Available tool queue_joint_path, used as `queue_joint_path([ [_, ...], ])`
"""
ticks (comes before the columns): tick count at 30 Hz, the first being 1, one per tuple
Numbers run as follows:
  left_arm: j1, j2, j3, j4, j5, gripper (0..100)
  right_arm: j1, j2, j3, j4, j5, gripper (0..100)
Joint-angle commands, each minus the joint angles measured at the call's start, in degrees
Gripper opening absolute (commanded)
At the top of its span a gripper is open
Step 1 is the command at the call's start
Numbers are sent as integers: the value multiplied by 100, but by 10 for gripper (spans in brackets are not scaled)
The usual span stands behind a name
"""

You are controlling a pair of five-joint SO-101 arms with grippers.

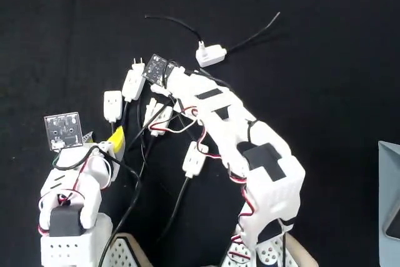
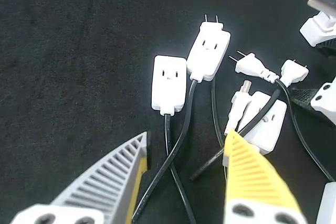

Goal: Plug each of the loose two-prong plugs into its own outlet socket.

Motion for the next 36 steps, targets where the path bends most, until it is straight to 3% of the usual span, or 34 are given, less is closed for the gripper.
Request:
queue_joint_path([
  [1,-22,-9,-57,-9,35,237,-149,4,-514,-149,9,304],
  [14,-22,-9,-57,-9,35,236,-211,593,-646,-791,26,303],
  [21,-22,-9,-57,-9,35,236,-237,444,-673,-800,53,142],
  [30,-22,-9,-57,-9,35,236,-237,-848,171,-782,35,9],
  [36,-22,-9,-57,-9,35,236,-211,-1587,804,-510,9,11],
])
